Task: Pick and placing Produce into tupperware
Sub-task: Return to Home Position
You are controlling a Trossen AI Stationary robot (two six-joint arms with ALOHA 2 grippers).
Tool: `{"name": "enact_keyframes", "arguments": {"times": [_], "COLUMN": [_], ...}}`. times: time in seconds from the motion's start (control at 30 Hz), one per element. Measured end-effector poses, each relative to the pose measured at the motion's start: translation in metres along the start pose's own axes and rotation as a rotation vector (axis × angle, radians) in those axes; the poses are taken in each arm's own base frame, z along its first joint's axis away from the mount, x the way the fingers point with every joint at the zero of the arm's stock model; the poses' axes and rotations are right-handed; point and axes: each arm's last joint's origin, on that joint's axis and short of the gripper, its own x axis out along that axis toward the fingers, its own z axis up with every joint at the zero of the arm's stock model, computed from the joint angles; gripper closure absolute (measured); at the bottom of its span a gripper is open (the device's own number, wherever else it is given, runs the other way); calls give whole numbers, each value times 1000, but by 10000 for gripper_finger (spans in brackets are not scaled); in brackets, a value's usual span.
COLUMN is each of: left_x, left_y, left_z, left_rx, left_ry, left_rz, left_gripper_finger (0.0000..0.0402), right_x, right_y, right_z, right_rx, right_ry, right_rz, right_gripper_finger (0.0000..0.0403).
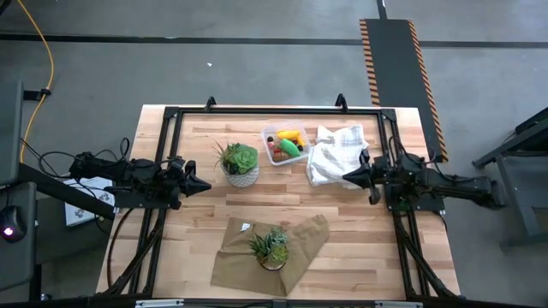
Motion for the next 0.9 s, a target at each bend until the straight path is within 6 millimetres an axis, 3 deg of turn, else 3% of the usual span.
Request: {"name": "enact_keyframes", "arguments": {"times": [0.43, 0.67, 0.9], "left_x": [0, 0, 0], "left_y": [0, 0, 0], "left_z": [0, 0, 0], "left_rx": [0, 0, 0], "left_ry": [0, 0, 0], "left_rz": [0, 0, 0], "left_gripper_finger": [401, 401, 401], "right_x": [-5, -4, -1], "right_y": [-5, -6, -7], "right_z": [-6, -8, -11], "right_rx": [-34, -19, 95], "right_ry": [31, 52, 85], "right_rz": [-170, -179, -189], "right_gripper_finger": [403, 403, 403]}}
